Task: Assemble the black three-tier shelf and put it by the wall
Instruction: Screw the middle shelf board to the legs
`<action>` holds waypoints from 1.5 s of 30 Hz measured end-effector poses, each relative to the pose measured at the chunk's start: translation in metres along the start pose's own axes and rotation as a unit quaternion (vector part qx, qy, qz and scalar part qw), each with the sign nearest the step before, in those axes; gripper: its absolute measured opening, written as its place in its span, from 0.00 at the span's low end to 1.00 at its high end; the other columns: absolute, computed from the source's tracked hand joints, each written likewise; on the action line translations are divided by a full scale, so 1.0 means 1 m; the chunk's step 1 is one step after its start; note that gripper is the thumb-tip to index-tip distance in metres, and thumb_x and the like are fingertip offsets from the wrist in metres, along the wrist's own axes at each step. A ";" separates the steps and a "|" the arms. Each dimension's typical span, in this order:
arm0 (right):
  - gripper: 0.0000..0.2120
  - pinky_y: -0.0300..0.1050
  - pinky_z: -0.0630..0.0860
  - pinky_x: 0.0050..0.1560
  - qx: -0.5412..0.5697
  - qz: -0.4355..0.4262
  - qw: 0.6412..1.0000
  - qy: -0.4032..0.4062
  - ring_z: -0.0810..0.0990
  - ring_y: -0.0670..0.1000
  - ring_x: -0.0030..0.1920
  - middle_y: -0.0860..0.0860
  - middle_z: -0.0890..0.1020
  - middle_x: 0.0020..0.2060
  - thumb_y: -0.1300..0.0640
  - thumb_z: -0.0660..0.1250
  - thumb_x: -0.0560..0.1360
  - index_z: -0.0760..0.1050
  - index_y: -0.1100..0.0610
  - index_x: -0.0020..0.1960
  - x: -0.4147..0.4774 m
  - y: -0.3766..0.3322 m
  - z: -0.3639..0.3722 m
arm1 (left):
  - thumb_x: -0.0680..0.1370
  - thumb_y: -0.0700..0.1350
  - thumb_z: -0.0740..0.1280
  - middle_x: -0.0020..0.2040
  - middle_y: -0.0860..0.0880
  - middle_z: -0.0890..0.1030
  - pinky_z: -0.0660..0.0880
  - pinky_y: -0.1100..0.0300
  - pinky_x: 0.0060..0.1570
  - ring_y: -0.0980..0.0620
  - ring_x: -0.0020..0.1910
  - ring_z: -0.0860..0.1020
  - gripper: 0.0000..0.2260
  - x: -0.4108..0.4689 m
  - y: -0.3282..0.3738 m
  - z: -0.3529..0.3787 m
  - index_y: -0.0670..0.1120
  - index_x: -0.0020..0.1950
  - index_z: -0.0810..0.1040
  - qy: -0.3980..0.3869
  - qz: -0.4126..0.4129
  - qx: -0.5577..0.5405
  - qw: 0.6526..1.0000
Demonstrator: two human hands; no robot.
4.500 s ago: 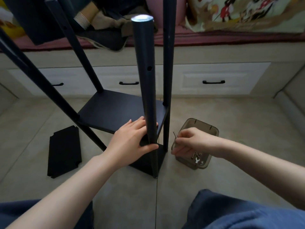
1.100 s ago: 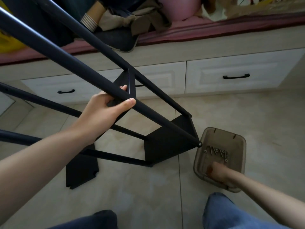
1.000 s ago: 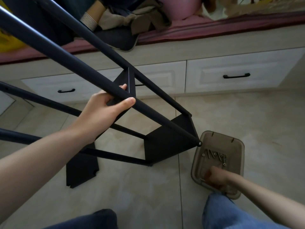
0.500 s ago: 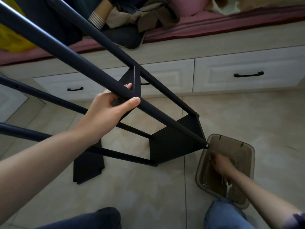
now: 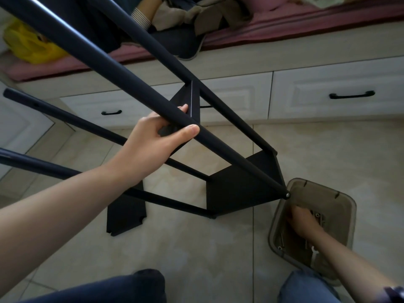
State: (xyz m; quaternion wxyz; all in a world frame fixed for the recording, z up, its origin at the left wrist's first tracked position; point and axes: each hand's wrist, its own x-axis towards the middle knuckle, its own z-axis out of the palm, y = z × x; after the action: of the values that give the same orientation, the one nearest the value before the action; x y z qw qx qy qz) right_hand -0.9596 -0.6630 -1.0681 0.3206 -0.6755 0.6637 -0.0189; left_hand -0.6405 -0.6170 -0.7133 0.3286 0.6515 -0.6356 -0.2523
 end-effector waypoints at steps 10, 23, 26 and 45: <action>0.12 0.36 0.67 0.34 0.137 -0.007 0.990 0.030 0.76 0.45 0.37 0.47 0.78 0.37 0.62 0.73 0.74 0.72 0.49 0.41 -0.037 -0.010 -0.020 | 0.70 0.62 0.68 0.58 0.66 0.76 0.71 0.79 0.50 0.76 0.54 0.74 0.36 -0.004 -0.006 -0.015 0.51 0.77 0.68 -0.005 -0.004 -0.015 1.000; 0.03 0.45 0.76 0.35 0.314 0.008 0.939 0.142 0.81 0.52 0.35 0.54 0.83 0.36 0.62 0.69 0.76 0.77 0.55 0.46 -0.110 -0.073 -0.097 | 0.77 0.56 0.70 0.73 0.54 0.74 0.66 0.59 0.61 0.57 0.64 0.72 0.28 -0.009 -0.028 -0.049 0.53 0.76 0.70 -0.030 -0.046 -0.029 0.998; 0.04 0.43 0.76 0.33 0.323 -0.036 0.937 0.125 0.81 0.49 0.32 0.53 0.83 0.33 0.61 0.64 0.79 0.77 0.59 0.46 -0.127 -0.105 -0.118 | 0.77 0.56 0.71 0.67 0.54 0.78 0.68 0.59 0.58 0.55 0.62 0.74 0.28 -0.011 -0.035 -0.059 0.55 0.76 0.70 -0.021 -0.075 -0.049 0.996; 0.10 0.37 0.74 0.40 0.222 -0.356 0.897 0.141 0.77 0.44 0.39 0.48 0.79 0.37 0.51 0.61 0.82 0.75 0.53 0.45 -0.109 -0.384 -0.103 | 0.65 0.67 0.71 0.65 0.60 0.79 0.70 0.62 0.59 0.60 0.63 0.75 0.36 -0.050 -0.142 -0.098 0.64 0.73 0.70 0.017 -0.120 -0.194 0.973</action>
State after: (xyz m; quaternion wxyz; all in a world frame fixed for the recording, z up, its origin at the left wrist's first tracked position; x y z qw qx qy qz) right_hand -0.6796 -0.6395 -0.7665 0.3372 -0.7681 0.3956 -0.3740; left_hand -0.4764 -0.5604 -0.7597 0.4269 0.6507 -0.4859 -0.3977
